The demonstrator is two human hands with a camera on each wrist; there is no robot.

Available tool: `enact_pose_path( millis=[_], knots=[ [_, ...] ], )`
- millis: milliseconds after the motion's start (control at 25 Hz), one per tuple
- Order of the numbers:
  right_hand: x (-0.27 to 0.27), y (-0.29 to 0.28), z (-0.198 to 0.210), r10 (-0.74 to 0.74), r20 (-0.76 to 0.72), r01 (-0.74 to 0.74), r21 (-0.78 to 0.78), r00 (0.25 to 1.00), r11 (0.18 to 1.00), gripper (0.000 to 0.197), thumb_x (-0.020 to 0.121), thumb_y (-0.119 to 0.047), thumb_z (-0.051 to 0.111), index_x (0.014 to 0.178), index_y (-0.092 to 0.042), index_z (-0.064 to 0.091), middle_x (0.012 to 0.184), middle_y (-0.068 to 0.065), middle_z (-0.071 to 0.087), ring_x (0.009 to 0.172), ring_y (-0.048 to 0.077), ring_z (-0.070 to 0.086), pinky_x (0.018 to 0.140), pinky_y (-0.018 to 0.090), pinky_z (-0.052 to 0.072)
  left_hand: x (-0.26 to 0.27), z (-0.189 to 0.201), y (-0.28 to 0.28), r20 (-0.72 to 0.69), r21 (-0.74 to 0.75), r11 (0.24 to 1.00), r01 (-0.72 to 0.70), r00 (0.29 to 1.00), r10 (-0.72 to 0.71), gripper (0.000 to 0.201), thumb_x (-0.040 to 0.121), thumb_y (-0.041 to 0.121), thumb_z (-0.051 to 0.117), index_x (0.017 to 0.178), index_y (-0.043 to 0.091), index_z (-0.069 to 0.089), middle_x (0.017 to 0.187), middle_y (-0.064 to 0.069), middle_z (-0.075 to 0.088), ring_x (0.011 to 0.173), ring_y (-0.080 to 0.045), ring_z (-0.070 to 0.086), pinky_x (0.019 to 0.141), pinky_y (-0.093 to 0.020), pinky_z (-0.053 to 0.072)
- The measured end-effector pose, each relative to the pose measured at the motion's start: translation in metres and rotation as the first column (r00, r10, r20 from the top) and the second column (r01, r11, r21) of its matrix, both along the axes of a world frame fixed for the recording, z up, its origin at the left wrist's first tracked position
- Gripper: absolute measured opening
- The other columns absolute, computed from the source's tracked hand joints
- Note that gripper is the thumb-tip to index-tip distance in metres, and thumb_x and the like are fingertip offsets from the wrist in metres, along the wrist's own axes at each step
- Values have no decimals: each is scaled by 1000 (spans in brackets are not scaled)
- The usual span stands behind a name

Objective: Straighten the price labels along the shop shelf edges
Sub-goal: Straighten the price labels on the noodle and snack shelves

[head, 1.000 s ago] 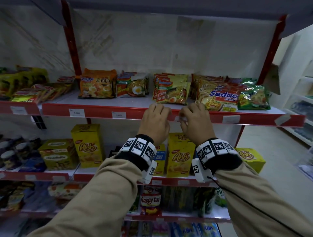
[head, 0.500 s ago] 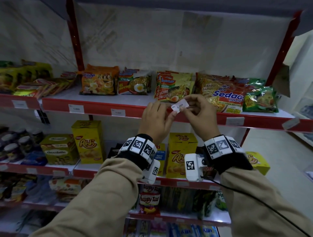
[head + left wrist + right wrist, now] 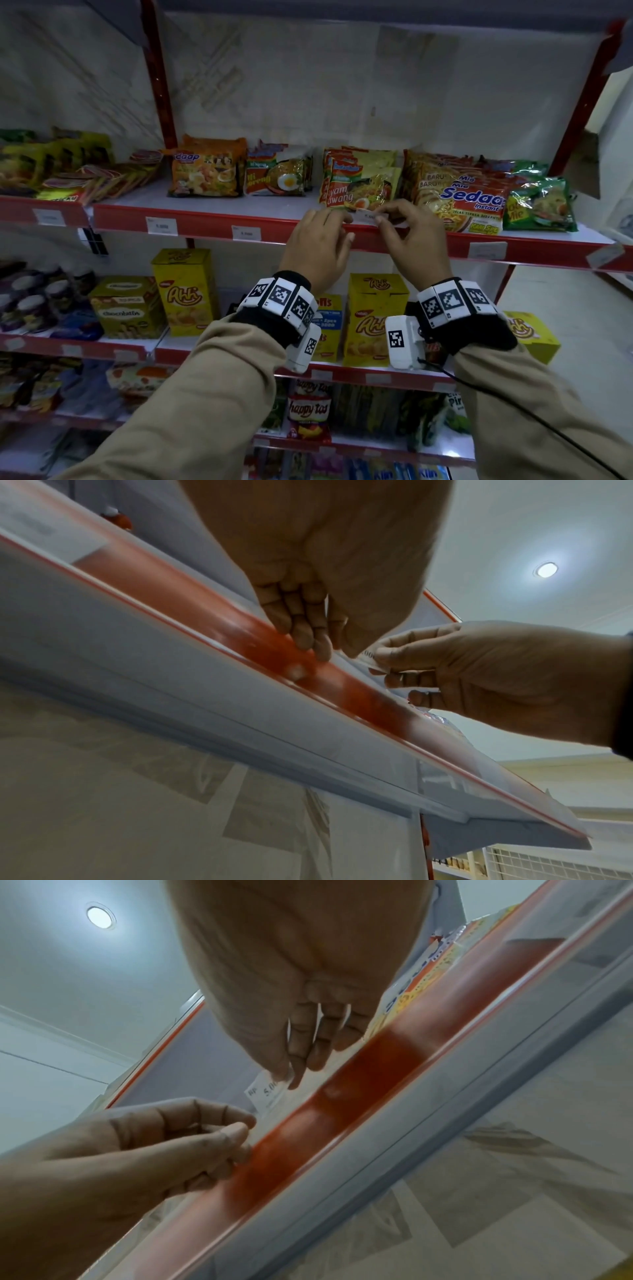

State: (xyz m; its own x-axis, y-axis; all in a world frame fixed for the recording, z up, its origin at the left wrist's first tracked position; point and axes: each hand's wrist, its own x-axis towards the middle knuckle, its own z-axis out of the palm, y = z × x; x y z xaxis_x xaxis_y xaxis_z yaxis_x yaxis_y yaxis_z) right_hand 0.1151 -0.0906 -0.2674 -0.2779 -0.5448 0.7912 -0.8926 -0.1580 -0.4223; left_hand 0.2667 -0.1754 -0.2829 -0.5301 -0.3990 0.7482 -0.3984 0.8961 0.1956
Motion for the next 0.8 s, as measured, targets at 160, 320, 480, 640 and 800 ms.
enact_pose_path(
  millis=[160, 320, 480, 640, 800],
  knots=[
    [-1, -5, -1, 5, -83, 4, 105, 997, 994, 9, 89, -24, 62, 93, -19, 68, 93, -7, 63, 91, 22, 52, 80, 35, 39, 3, 2, -2, 1, 32, 999, 37, 999, -37, 31, 94, 20, 53, 124, 11, 52, 100, -4, 59, 95, -20, 48, 82, -31, 41],
    [3, -6, -5, 2, -142, 26, 193, 990, 981, 10, 88, -28, 63, 95, -23, 68, 92, -9, 61, 92, 24, 49, 86, 45, 39, 4, 6, -11, 50, 15, 997, 71, 996, -72, 25, 92, 16, 59, 115, 7, 61, 101, -11, 57, 96, -26, 49, 82, -33, 40],
    [3, -3, -2, -37, -181, 79, 230, 983, 970, 15, 84, -29, 67, 96, -22, 65, 92, -8, 57, 95, 25, 48, 83, 40, 40, 2, 9, -16, 140, -45, 999, 26, 990, -20, 16, 91, 13, 58, 102, 2, 64, 101, -14, 56, 95, -30, 50, 81, -39, 42],
    [2, -2, 5, -51, -254, 133, 316, 966, 939, 15, 84, -30, 67, 94, -19, 63, 96, 1, 57, 98, 27, 46, 86, 42, 41, 1, 11, -18, 202, -73, 997, 18, 979, -3, 17, 93, 12, 55, 103, 3, 64, 101, -15, 55, 95, -30, 48, 81, -41, 42],
    [2, -2, 10, -54, -318, 186, 403, 946, 896, 16, 89, -33, 61, 98, -20, 64, 102, 3, 55, 102, 27, 44, 91, 43, 39, 2, 10, -16, 180, -34, 999, 22, 984, -15, 18, 94, 15, 55, 103, 3, 66, 101, -13, 55, 96, -28, 47, 82, -38, 41]
  ],
)
